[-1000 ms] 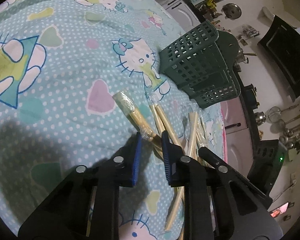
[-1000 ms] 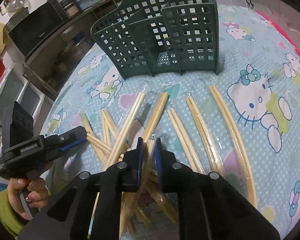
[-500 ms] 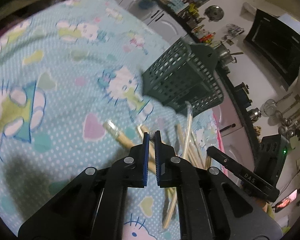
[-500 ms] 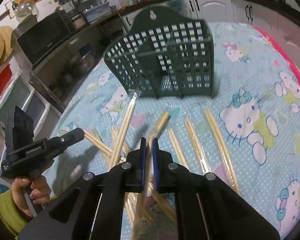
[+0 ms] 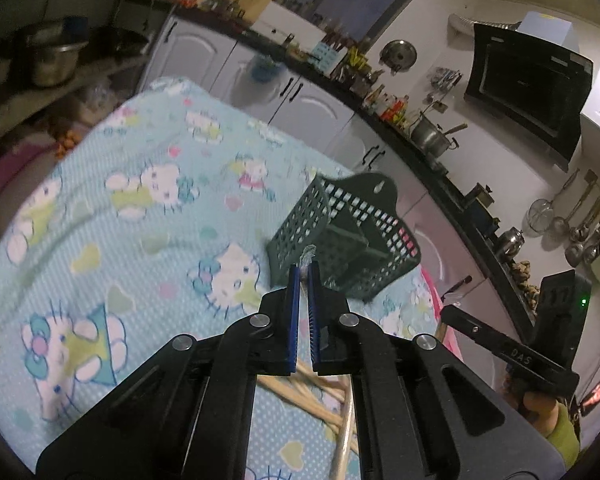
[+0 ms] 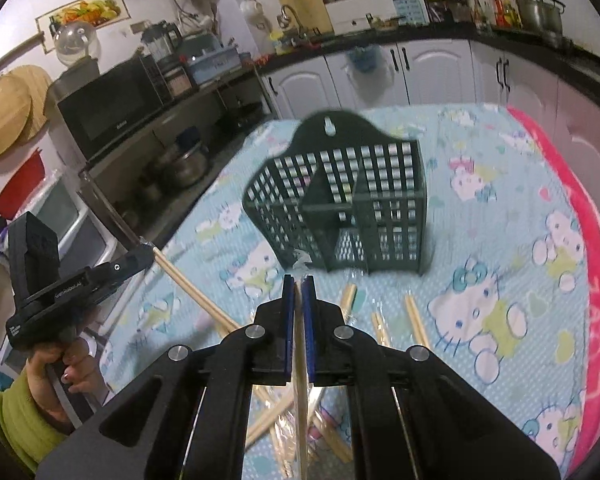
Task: Organize utensils
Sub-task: 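Lift the wrapped chopsticks with the left tool and carry them over the green caddy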
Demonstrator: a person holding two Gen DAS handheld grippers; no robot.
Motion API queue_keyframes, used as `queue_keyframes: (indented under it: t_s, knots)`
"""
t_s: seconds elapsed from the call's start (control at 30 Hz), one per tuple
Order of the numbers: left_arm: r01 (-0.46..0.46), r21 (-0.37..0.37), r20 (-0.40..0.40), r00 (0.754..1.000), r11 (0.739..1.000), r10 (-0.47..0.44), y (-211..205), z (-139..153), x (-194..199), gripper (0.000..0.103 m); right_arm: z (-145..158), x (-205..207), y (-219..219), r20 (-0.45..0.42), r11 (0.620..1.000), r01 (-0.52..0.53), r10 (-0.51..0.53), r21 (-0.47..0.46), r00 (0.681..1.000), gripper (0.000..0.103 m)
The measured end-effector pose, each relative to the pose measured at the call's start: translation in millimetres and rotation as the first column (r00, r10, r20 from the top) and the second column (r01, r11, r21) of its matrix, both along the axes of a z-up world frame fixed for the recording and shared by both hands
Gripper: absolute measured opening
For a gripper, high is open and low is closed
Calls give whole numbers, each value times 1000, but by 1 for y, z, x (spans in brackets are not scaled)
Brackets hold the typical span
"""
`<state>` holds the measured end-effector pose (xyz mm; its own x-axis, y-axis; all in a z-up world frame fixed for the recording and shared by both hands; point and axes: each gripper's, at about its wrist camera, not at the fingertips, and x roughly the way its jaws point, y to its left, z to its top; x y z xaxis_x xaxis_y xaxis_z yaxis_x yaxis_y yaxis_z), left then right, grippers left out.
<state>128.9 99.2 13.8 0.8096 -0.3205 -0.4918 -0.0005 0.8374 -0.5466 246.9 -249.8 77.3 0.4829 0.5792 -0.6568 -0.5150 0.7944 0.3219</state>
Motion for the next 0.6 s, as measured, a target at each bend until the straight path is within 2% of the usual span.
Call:
queue_keyframes:
  t_s: [0.3, 0.6]
  knots:
    - [37, 37, 83, 996, 999, -40, -15, 39, 6, 1, 35, 2, -3, 89, 1000, 4, -7, 23, 996, 5]
    - [90, 69, 167, 981, 994, -101, -36, 81, 10, 0, 71, 1, -8, 182, 998, 15, -24, 55, 983, 5]
